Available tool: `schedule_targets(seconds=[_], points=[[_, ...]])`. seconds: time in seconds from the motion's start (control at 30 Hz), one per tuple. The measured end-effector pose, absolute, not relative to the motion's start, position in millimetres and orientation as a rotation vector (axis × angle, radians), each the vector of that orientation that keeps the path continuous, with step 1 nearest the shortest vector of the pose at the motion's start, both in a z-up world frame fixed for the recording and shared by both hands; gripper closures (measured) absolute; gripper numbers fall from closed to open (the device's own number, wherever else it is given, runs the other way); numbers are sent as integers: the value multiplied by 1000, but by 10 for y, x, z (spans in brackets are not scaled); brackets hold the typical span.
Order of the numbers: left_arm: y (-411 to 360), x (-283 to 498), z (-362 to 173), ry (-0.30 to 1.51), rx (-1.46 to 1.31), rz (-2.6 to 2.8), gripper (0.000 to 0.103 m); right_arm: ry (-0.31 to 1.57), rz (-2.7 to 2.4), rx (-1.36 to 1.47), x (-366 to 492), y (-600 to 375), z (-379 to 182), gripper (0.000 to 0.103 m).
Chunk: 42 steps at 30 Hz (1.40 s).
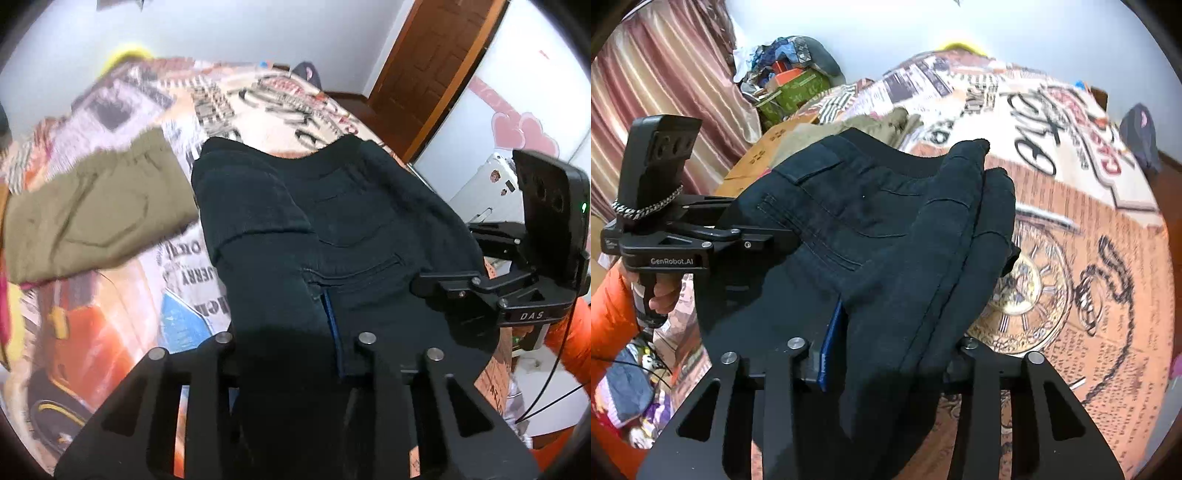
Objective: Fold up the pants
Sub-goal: 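Grasp the folded black pants with the left tool while the right tool grips them too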
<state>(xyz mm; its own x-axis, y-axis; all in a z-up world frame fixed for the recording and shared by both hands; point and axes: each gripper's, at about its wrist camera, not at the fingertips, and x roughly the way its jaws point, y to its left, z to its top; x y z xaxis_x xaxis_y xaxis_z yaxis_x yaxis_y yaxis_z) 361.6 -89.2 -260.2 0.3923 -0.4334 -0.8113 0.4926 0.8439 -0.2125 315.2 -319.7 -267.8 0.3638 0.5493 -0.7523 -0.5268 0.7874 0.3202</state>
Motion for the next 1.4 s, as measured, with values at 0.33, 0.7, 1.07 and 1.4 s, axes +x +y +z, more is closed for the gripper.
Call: schedule_targets(seconds=[0.33,0.7,1.07,1.4], points=[[-497,3490,-1928,845,45,-533,76,844,699,-17,3162,-2898,-2084,69],[138,3718,-1308,690,73,-409,76,717,742,-63,3554,-2260,-1553,69],[728,4390,-1394,644,112,-333,76,659,759,-106,4101,-1604,-1508,69],[1064,5291,-2206,735,55,-327,75,736,755,-121,4800,-1244,-2138,69]])
